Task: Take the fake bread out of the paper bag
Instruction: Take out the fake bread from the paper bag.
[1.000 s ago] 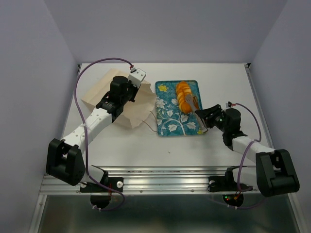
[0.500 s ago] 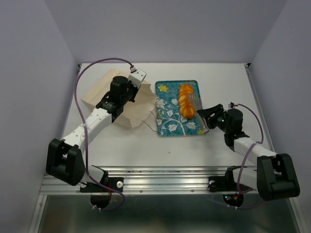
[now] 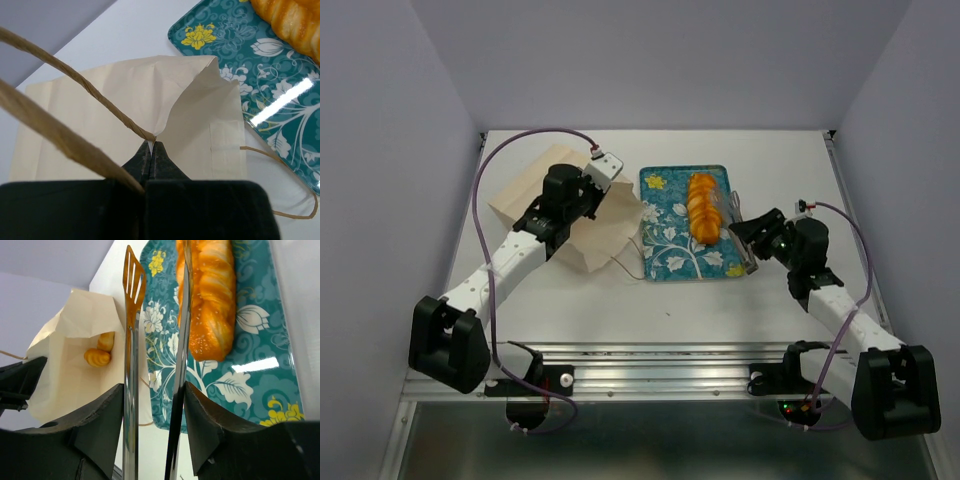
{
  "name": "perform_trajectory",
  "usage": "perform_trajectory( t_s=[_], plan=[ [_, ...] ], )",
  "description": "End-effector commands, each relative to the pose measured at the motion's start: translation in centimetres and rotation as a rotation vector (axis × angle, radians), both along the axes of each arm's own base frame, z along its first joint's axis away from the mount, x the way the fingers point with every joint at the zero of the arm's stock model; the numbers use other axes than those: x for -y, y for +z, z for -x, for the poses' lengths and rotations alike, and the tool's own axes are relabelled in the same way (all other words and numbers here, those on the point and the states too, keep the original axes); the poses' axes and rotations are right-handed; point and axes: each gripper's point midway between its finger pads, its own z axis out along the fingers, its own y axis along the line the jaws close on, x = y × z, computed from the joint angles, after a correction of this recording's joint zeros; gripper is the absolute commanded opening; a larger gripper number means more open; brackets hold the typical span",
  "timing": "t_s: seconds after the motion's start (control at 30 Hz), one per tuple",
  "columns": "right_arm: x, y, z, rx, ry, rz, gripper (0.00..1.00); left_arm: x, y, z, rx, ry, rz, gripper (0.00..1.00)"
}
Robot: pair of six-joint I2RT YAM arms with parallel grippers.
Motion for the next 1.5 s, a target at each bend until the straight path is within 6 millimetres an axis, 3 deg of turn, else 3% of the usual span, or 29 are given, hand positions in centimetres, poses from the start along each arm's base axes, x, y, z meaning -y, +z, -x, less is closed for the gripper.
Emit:
perform_trajectory(
  t_s=[0.0,0.1,0.23,0.3,0.43,0.7,0.77,0.93,1.1,1.13,1.27,1.37,1.47],
  plan=[
    [-0.8,4.1,-0.3,0.165,0.115,0.093,0.55,1.1,2.5,1.9,0.083,-0.114,0.025,0.0],
    [-2.9,4.3,0.9,0.216,0.298,0.102,0.55,1.6,2.7,3.0,0.09,-0.176,0.025,0.0],
    [-6.6,4.7,4.1,0.288,0.569,0.056,0.53,1.9,2.5,4.5,0.061,-0.225,0.029,0.0],
    [-9.1,5.0,5.8,0.338,0.698,0.103,0.53,1.8,2.8,4.9,0.064,-0.213,0.04,0.0],
    [-12.1,4.7,8.4,0.413,0.87,0.195,0.52,1.9,3.4,4.8,0.075,-0.204,0.045,0.0],
    [-14.2,6.3,10.7,0.535,0.998,0.189,0.55,2.2,2.0,4.8,0.009,-0.203,0.029,0.0],
    [-15.5,6.1,10.8,0.524,1.006,0.21,0.55,2.5,2.0,5.0,0.007,-0.213,0.031,0.0],
    [-18.4,5.5,7.1,0.481,0.927,0.278,0.58,2.7,1.7,5.2,0.004,-0.224,0.03,0.0],
    [-21.3,4.8,4.9,0.465,0.887,0.304,0.59,3.1,1.9,5.6,0.01,-0.234,0.033,0.0],
    [-21.7,4.3,3.6,0.447,0.858,0.314,0.59,3.1,1.9,5.6,0.009,-0.235,0.034,0.0],
    [-23.4,3.7,2.6,0.444,0.849,0.332,0.59,3.0,2.0,5.6,0.014,-0.22,0.031,0.0],
    [-24.9,2.1,2.3,0.437,0.854,0.377,0.61,3.2,2.2,5.5,0.015,-0.213,0.049,0.0],
    [-26.2,2.1,1.4,0.449,0.81,0.353,0.61,3.6,2.0,5.5,0.0,-0.221,0.055,0.0]
  ],
)
